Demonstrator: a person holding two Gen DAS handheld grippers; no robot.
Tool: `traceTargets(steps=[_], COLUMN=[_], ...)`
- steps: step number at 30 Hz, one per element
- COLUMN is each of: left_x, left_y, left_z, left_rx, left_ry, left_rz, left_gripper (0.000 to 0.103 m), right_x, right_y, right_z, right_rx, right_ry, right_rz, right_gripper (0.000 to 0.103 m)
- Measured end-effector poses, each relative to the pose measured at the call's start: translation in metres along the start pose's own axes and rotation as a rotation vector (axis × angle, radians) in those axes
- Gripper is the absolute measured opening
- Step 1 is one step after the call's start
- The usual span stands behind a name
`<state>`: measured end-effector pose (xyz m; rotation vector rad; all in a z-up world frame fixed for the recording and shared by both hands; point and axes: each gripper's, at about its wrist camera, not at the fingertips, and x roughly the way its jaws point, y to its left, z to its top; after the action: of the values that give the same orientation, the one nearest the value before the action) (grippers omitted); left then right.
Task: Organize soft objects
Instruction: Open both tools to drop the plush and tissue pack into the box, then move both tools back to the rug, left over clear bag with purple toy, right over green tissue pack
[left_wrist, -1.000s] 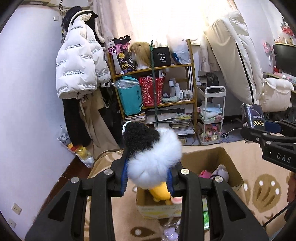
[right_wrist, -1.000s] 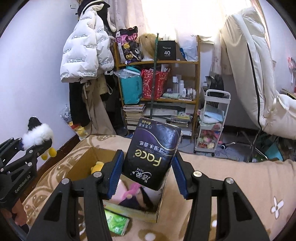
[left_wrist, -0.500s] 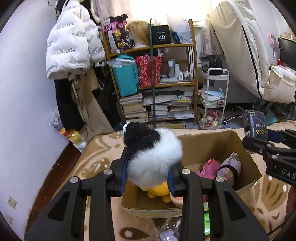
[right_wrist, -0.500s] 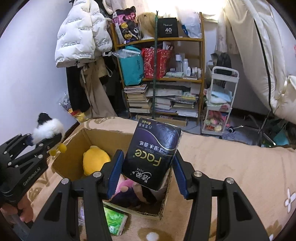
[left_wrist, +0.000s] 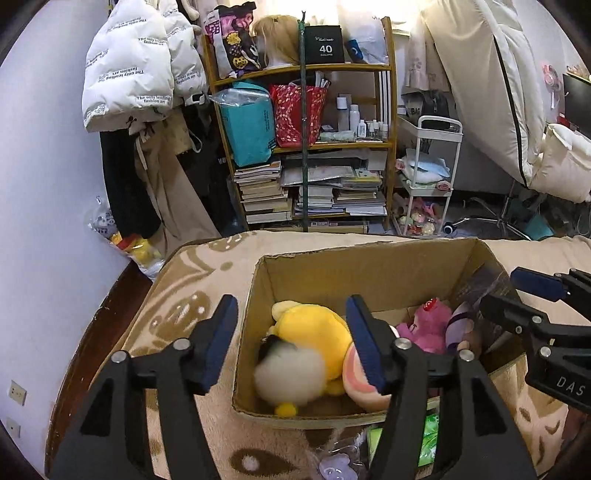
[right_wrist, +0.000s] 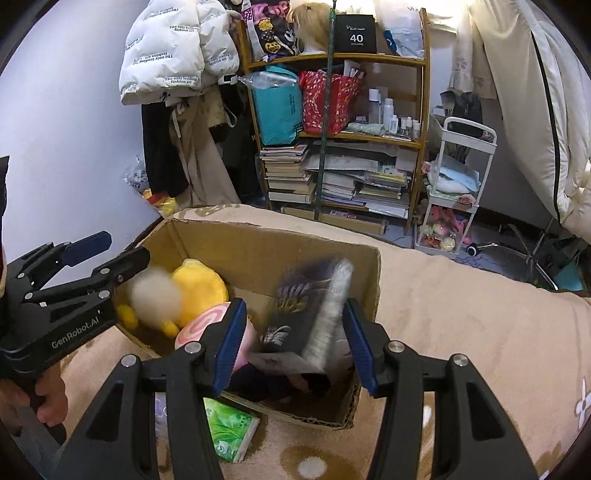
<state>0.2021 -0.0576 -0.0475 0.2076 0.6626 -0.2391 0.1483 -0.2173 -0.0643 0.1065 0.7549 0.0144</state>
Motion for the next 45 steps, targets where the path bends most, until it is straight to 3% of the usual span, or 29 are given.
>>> traceTargets(steps=[3,7,9,11,12,17,21,25,45], left_x=[-0.001,-0.008,-0.014,-0.02,-0.023,-0.038,-0.048,-0.058,-0.083], left_y=[-0.001,-0.001,-0.002,-0.002,-0.001,0.006,0.008,0.009,0.028], left_z=[-0.001,-0.002,-0.002,-0.002,-0.003,-0.009,-0.015,-0.022,-0.063], left_rx=[0.009,0.015,0.029,0.034,0.032,0.015,0.017,0.016,-0.019], left_ry=[0.004,-0.003,-0.016,-0.017,-0.015,0.003,0.023,0.042,0.195], left_rz=[0.005,0.027,0.05,0.053,0.053,0.055,0.052,0.054,0.06], left_gripper=[0.067,0.08,0.083,0.087,0.089,0.09,0.091,0.097,0.097], right_x=[-0.001,-0.006,-0.01,-0.017,-0.022,-0.038,-0.05,-0.06,-0.086], right_y=[0.0,0.002,0.004,0.004,0.004,0.002,0.002,0.004,0.015], right_z=[0.001,0.0,-0.001,-0.002,-0.004,-0.011,-0.02,-0.028,-0.052], right_rx=[-0.001,0.002,-0.015,-0.014,-0.009,0.011,0.02,0.021,0.064], right_ry=[0.001,0.002,0.002,-0.009,-0.018,-0.019,-0.025,-0.019,0.018], right_rz=[-0.001,-0.004,-0.01,-0.012,-0.016,-0.026,-0.033,-0.029,-0.013], right_gripper=[0.057,0.07,0.071,0.079,0.087,0.091,0.102,0.102,0.102])
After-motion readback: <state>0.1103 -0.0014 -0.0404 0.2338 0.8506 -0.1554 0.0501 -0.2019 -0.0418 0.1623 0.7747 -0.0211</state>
